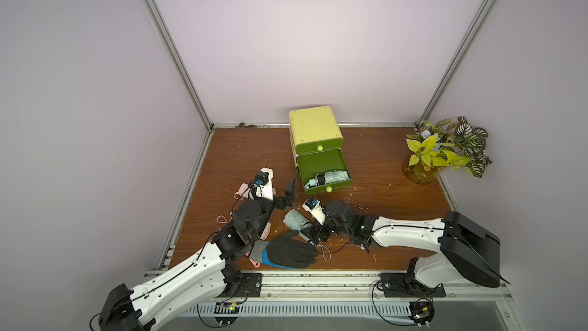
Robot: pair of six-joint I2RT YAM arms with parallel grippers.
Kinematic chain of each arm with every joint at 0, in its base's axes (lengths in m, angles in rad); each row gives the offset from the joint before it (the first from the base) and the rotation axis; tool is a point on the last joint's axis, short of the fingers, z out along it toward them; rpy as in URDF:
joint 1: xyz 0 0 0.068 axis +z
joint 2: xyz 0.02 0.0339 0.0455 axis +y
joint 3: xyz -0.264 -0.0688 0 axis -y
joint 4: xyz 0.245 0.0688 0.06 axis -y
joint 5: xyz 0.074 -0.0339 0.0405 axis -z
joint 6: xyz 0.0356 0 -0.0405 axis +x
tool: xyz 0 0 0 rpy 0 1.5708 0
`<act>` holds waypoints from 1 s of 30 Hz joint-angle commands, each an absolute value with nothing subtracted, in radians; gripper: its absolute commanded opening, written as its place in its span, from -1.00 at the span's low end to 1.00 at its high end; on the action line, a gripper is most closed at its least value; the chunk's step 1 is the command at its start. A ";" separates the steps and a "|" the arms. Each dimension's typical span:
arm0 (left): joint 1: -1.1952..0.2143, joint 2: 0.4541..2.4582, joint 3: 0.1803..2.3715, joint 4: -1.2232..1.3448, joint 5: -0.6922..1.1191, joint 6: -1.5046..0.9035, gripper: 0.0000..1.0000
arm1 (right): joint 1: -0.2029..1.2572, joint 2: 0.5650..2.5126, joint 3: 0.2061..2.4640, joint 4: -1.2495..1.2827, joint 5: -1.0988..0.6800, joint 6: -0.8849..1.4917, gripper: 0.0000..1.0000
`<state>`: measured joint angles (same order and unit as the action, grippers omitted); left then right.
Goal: Place the umbrella in the drawer by color
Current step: Pick up the umbrella from the center of the board.
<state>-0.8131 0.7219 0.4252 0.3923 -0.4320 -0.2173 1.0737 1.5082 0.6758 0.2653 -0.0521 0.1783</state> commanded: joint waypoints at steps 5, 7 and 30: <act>-0.811 0.683 0.398 0.424 -0.453 -0.249 0.99 | 1.087 1.663 0.797 0.095 -0.031 0.156 0.88; -0.810 0.677 0.394 0.423 -0.457 -0.249 0.99 | 1.085 1.680 0.811 0.075 0.020 0.149 0.85; -0.811 0.649 0.377 0.509 -0.266 -0.299 0.99 | 1.037 1.035 0.504 0.395 0.237 0.213 -0.83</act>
<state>-0.8127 0.6651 0.3775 0.4461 -0.3622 -0.2749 1.0435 1.1790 0.5312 0.1780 0.1890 0.1581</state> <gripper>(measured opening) 0.994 0.493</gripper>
